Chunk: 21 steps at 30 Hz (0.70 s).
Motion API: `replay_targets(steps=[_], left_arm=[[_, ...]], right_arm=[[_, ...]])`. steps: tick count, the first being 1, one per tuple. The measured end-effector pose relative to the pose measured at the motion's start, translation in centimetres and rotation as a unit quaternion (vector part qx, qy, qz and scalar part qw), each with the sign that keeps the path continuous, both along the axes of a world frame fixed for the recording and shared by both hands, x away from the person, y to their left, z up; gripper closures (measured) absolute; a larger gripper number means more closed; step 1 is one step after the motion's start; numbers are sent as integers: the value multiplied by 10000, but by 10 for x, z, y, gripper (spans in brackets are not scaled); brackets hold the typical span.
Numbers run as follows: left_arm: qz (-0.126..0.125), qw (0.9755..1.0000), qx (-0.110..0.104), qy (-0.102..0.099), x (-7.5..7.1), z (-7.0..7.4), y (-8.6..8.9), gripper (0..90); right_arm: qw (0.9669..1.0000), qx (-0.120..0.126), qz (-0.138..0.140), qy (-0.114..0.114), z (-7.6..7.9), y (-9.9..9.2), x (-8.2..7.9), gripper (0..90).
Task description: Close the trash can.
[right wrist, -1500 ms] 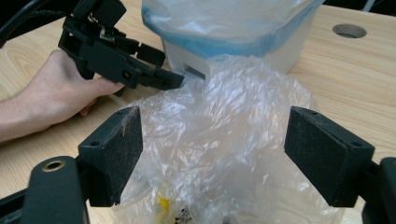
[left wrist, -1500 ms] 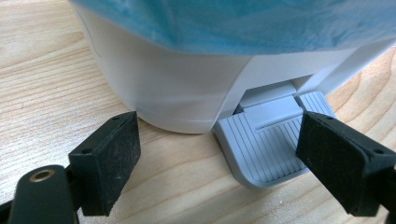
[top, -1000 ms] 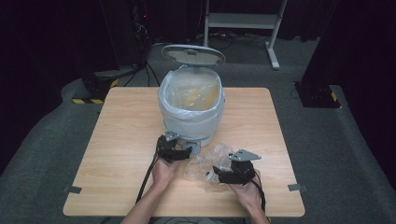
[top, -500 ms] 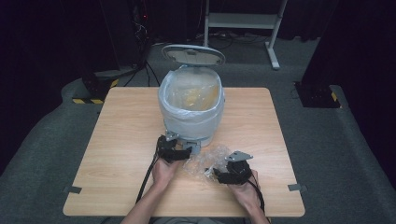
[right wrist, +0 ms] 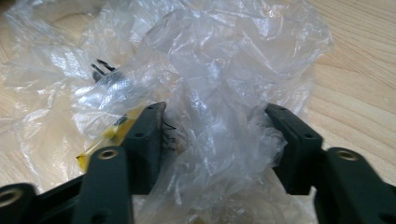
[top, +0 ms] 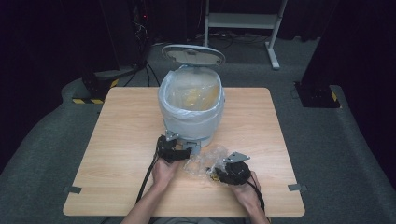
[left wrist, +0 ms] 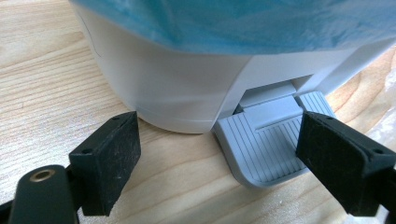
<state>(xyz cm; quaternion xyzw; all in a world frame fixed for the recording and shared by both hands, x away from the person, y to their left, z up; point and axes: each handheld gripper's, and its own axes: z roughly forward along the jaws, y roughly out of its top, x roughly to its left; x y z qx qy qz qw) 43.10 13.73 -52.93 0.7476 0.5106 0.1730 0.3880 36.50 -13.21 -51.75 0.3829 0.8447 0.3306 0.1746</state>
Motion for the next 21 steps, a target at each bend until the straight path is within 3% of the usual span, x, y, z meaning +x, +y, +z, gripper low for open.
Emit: replay_targets(steps=[21], left_arm=[[9,10000,-6,-8,0,0,0,142]], right_arm=[[9999,-128,67,-7,0,-8,5,738]])
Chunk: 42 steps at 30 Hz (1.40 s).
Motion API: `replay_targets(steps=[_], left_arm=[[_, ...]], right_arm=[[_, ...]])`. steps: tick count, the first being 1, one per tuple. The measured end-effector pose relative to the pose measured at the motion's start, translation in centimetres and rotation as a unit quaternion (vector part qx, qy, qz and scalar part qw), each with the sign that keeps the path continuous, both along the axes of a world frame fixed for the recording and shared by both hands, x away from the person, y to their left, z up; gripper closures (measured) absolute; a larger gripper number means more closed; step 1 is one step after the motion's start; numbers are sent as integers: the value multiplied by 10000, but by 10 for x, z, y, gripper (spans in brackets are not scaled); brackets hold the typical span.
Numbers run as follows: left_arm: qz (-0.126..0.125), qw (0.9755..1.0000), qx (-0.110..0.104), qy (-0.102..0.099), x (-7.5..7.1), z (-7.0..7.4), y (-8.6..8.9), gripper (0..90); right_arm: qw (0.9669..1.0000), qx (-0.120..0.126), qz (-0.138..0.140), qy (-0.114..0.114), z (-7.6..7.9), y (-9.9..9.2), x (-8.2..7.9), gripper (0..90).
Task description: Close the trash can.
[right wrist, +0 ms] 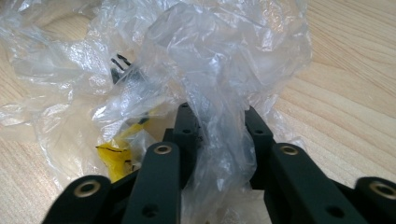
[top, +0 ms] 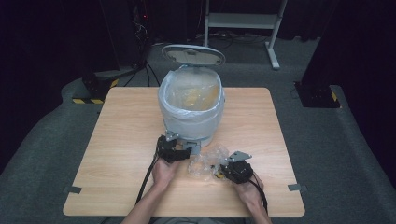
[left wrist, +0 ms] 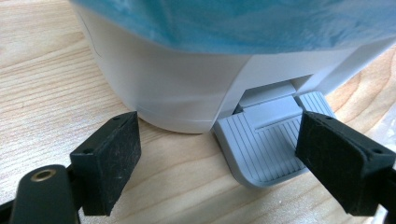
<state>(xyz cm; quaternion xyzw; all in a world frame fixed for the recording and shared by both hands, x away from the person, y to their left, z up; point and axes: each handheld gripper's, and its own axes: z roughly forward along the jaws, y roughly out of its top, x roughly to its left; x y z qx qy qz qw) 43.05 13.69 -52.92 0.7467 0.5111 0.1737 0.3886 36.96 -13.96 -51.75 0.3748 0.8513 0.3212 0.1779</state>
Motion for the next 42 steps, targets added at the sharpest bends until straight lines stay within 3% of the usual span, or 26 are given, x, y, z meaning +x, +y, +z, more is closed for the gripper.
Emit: replay_targets(steps=[8,24,42], left_arm=[[4,10000,-6,0,0,0,0,143],[14,10000,2,5,0,0,0,144],[23,10000,-4,4,-1,0,0,147]], right_arm=[[10000,-63,60,-46,1,0,0,783],[9996,273,85,2,7,-15,2,812],[9989,440,146,-110,25,-26,-2,826]])
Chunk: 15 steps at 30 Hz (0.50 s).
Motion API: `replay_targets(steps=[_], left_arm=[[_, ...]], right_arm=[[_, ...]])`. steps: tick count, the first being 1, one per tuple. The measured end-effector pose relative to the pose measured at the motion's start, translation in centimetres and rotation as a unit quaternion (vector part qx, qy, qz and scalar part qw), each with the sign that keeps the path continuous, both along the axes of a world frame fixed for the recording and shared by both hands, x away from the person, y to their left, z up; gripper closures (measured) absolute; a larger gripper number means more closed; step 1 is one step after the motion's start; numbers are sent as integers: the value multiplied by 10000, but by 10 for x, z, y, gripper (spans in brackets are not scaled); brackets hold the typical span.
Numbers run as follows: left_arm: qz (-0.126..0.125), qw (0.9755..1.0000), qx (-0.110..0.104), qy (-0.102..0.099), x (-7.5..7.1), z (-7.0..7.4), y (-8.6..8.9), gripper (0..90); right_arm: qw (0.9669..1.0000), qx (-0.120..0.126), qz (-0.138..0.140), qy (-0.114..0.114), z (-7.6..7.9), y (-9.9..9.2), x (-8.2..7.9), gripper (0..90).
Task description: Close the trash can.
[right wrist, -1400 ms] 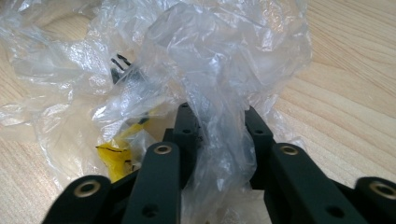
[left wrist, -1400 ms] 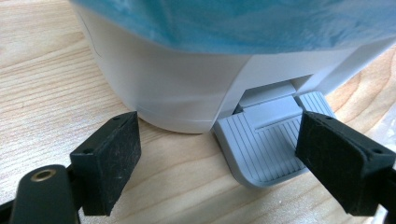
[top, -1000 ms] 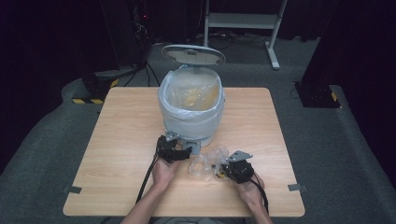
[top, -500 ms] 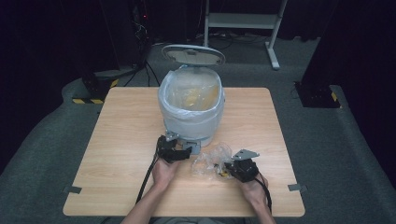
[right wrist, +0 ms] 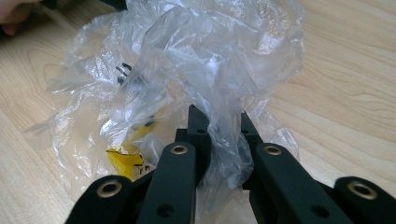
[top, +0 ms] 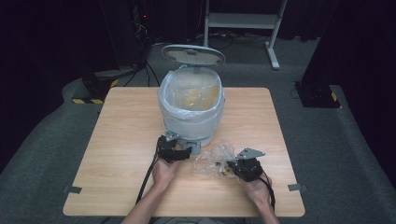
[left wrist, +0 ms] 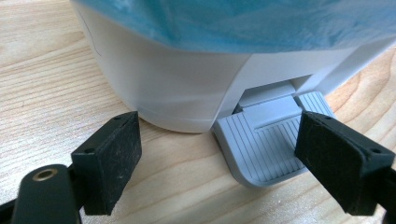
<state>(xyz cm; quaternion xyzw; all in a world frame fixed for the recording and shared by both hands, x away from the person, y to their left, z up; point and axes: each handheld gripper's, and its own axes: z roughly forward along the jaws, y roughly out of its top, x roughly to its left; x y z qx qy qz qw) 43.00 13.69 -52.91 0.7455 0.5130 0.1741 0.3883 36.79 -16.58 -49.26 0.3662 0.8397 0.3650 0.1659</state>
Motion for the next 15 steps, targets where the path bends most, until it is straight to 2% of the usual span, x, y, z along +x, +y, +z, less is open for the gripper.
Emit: replay_targets(steps=[15], left_arm=[[5,10000,-18,5,0,0,0,148]], right_arm=[[9995,239,52,-191,22,-9,-7,831]])
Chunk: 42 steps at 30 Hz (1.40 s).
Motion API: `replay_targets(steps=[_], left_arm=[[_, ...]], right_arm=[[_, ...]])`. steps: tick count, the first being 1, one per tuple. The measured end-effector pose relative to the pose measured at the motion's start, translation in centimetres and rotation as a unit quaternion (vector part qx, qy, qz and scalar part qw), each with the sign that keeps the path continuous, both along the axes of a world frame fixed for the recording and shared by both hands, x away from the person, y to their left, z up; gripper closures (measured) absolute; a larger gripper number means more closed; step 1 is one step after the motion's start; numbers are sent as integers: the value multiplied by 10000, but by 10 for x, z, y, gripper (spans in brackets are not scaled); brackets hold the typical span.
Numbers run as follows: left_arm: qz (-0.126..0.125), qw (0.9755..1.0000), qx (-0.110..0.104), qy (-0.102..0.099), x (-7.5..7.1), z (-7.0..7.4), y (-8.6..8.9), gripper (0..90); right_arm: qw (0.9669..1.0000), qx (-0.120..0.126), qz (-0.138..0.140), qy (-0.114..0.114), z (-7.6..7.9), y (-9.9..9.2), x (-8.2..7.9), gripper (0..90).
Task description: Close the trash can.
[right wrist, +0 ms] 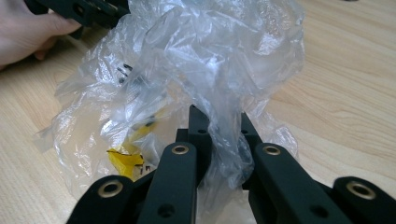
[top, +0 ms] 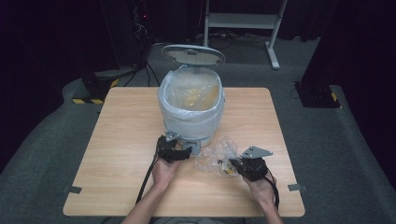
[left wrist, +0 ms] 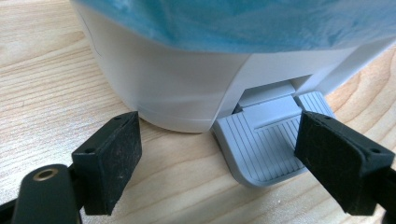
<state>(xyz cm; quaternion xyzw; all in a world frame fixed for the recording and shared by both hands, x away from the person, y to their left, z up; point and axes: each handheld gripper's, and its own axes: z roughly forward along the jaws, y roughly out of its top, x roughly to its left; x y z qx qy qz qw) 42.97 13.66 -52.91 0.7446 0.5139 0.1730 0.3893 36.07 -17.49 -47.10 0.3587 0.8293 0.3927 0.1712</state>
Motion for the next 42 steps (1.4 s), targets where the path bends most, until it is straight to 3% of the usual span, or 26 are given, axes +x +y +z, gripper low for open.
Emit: replay_targets(steps=[13,24,30,42], left_arm=[[4,10000,-4,-1,0,0,0,149],[3,10000,-6,0,0,0,0,149],[2,10000,-4,-1,0,0,0,149],[-2,10000,7,-12,0,0,0,149]], right_arm=[[9988,446,213,-50,27,-7,-4,835],[9977,579,343,-102,43,-9,-6,836],[9959,713,535,-119,59,-13,-7,836],[9935,886,693,-182,82,-13,0,837]])
